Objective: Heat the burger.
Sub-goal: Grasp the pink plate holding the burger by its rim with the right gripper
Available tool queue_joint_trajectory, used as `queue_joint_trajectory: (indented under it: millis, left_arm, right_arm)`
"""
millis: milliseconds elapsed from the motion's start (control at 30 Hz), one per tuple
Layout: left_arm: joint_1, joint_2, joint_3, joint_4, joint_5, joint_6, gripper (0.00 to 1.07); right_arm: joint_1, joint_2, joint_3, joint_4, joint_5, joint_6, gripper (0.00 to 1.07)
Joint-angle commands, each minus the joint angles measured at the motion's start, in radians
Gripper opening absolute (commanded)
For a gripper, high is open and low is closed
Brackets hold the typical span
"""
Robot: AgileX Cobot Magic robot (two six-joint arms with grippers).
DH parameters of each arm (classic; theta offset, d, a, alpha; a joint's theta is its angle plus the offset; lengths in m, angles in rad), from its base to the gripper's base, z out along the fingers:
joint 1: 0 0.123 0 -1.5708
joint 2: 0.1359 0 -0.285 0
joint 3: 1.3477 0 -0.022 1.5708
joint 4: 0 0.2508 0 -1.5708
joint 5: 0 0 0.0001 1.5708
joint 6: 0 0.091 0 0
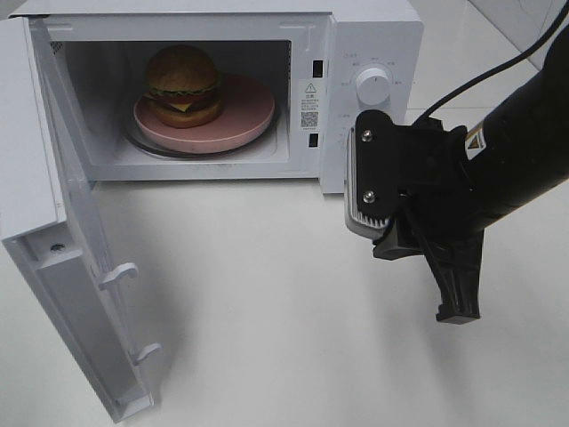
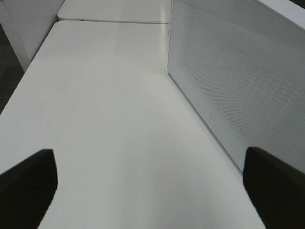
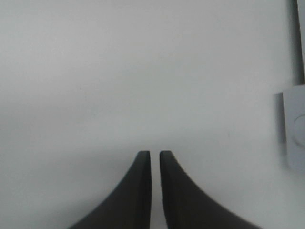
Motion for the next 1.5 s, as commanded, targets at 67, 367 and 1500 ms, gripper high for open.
queue_joint_trajectory:
  millis: [67, 367, 1500]
  left_arm:
    - [0.002, -0.007, 0.003, -0.006, -0.009, 0.001, 0.98]
    - [0.002, -0.007, 0.003, -0.006, -0.009, 0.001, 0.98]
    - [0.002, -0.007, 0.003, -0.006, -0.009, 0.001, 0.98]
  right_arm:
    - [0.0, -0.006, -0.008, -0.033, -0.032, -0.138, 0.13]
    - [0.0, -0.006, -0.01, -0.128, -0.147, -0.155, 0.21]
    - [0.136, 0.171, -0.181, -0.206, -0.253, 0.003, 0.9]
